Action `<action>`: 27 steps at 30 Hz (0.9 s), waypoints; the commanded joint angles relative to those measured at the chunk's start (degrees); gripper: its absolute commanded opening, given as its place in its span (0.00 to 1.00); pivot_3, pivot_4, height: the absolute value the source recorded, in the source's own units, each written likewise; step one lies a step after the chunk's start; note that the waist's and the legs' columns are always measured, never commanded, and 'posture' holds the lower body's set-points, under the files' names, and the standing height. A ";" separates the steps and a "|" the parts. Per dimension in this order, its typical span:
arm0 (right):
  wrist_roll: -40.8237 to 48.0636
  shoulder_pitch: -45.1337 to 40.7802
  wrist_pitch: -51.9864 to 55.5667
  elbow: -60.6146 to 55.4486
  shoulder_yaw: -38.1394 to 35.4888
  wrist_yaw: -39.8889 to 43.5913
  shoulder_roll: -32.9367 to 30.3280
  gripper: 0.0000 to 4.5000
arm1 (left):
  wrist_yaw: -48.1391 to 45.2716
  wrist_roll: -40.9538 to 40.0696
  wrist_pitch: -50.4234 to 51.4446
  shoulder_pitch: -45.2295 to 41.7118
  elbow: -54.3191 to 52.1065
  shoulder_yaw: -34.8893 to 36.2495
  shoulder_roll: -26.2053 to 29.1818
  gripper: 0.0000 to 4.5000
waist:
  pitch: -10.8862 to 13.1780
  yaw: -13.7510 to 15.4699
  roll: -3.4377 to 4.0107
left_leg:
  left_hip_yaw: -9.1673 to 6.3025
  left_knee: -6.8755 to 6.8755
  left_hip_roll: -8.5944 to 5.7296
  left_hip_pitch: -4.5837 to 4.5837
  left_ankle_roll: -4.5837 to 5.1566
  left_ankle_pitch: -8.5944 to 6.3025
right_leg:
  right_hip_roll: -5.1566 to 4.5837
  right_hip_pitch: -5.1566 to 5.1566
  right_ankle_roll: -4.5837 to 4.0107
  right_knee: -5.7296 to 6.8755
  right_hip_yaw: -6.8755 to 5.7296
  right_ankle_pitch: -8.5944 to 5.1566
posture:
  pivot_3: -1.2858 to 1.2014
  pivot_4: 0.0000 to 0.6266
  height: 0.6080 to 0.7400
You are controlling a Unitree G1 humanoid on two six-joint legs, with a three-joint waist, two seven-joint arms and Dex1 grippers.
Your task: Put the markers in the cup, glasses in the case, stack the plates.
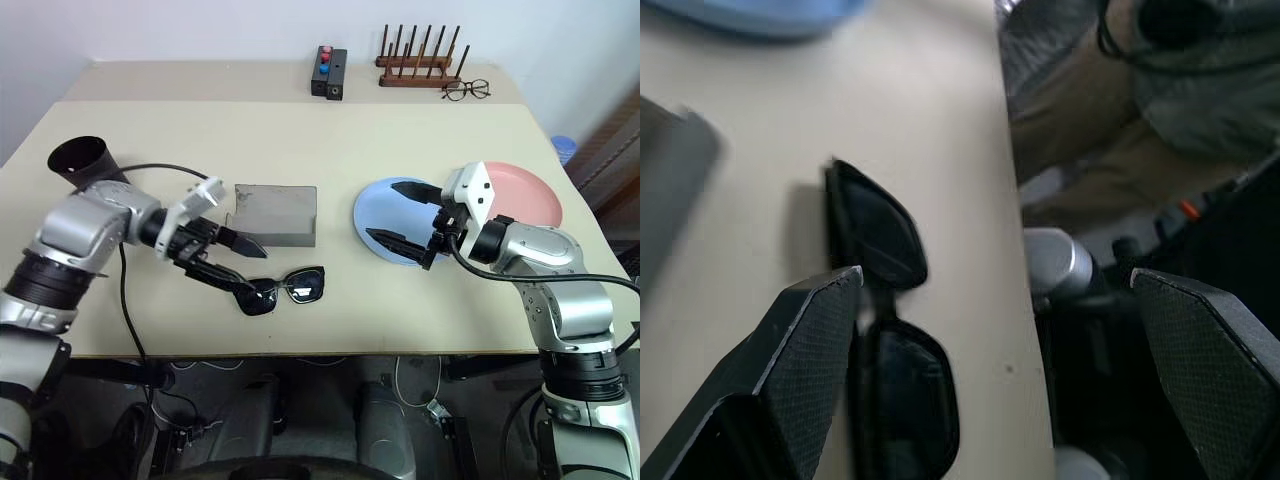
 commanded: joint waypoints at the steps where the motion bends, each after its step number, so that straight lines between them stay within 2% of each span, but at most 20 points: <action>1: 1.24 0.07 -0.05 -3.16 -1.57 -1.43 0.29 1.00 | 3.52 1.17 -0.57 1.32 -3.63 -0.10 -1.66 0.99 | 0.00 -0.07 0.00 | 0.00 0.00 0.00 0.00 0.00 0.00 | 0.00 0.00 0.00 0.00 0.00 0.00 | 0.52 0.24 1.00; 9: 1.17 1.17 -1.14 -3.06 -2.39 -2.18 -0.04 1.00 | 9.54 8.14 -8.22 4.45 -1.98 -1.75 -4.33 0.99 | 0.00 -0.06 0.00 | 0.00 -0.02 0.00 0.01 0.00 0.00 | 0.00 0.00 0.00 0.00 0.00 0.00 | 0.52 0.24 1.00; 18: 0.59 1.94 -2.69 -2.57 -2.39 -2.53 0.22 1.00 | 12.38 6.13 -3.36 5.40 -1.88 -0.43 -7.75 0.99 | 0.00 -0.01 0.00 | 0.00 -0.01 0.00 0.00 0.00 0.00 | 0.00 0.00 0.00 -0.02 0.00 0.00 | 0.52 0.24 1.00; 21: 0.36 1.88 -3.35 -2.35 -2.43 -2.69 0.13 1.00 | 12.54 6.49 -2.24 6.33 -2.47 -1.09 -7.60 0.81 | 0.00 -0.07 0.00 | 0.00 -0.01 0.00 0.01 0.00 0.00 | 0.00 0.00 0.00 -0.02 0.00 0.00 | 0.52 0.24 1.00; 27: 0.62 1.69 -3.71 -2.08 -2.75 -2.67 -0.09 1.00 | 12.78 8.90 -3.70 7.29 -3.25 -2.94 -6.19 0.14 | 0.00 -0.05 0.00 | 0.00 -0.03 0.00 0.03 0.00 0.00 | 0.00 0.00 0.00 -0.01 0.00 0.00 | 0.52 0.24 1.00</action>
